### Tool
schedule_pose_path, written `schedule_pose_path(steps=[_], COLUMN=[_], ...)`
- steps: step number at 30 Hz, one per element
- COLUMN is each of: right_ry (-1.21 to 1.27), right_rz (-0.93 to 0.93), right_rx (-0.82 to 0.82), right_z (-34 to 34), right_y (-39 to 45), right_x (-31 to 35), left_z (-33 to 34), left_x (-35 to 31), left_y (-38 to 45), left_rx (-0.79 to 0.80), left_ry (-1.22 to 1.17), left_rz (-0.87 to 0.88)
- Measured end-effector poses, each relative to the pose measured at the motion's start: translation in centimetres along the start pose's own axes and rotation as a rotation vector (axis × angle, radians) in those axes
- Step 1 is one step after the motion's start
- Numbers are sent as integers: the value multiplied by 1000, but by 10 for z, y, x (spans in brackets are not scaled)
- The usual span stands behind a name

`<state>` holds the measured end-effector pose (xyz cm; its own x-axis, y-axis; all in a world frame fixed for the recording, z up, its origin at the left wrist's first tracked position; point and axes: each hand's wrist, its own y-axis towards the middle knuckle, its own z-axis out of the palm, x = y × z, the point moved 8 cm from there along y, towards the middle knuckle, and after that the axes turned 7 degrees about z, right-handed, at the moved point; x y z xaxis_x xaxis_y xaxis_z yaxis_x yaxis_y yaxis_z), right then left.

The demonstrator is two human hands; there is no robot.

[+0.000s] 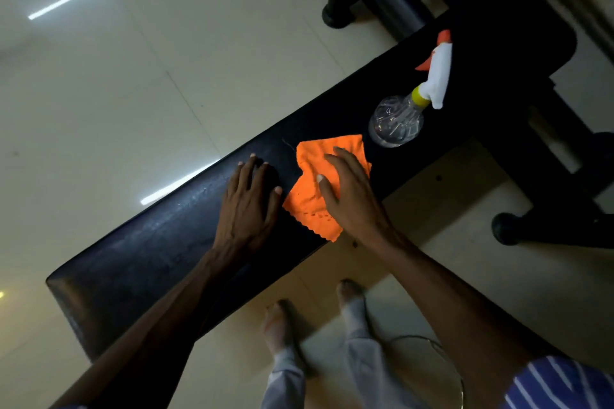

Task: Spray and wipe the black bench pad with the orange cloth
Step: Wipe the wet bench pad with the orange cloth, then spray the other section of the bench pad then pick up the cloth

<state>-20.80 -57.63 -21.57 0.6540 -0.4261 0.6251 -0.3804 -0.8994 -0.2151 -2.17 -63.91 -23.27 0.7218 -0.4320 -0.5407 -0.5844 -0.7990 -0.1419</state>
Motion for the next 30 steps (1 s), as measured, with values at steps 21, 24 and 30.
schedule_pose_path(steps=[21, 24, 30], right_ry=[537, 399, 616], right_rz=[13, -56, 133], right_rx=[-212, -301, -135], right_z=[-142, -153, -161], right_y=[97, 111, 138], right_x=[-54, -41, -51], left_z=[60, 64, 65], left_x=[-140, -145, -140], left_y=[106, 105, 110], left_rx=[244, 275, 261], left_ry=[175, 170, 146], left_rz=[25, -9, -131])
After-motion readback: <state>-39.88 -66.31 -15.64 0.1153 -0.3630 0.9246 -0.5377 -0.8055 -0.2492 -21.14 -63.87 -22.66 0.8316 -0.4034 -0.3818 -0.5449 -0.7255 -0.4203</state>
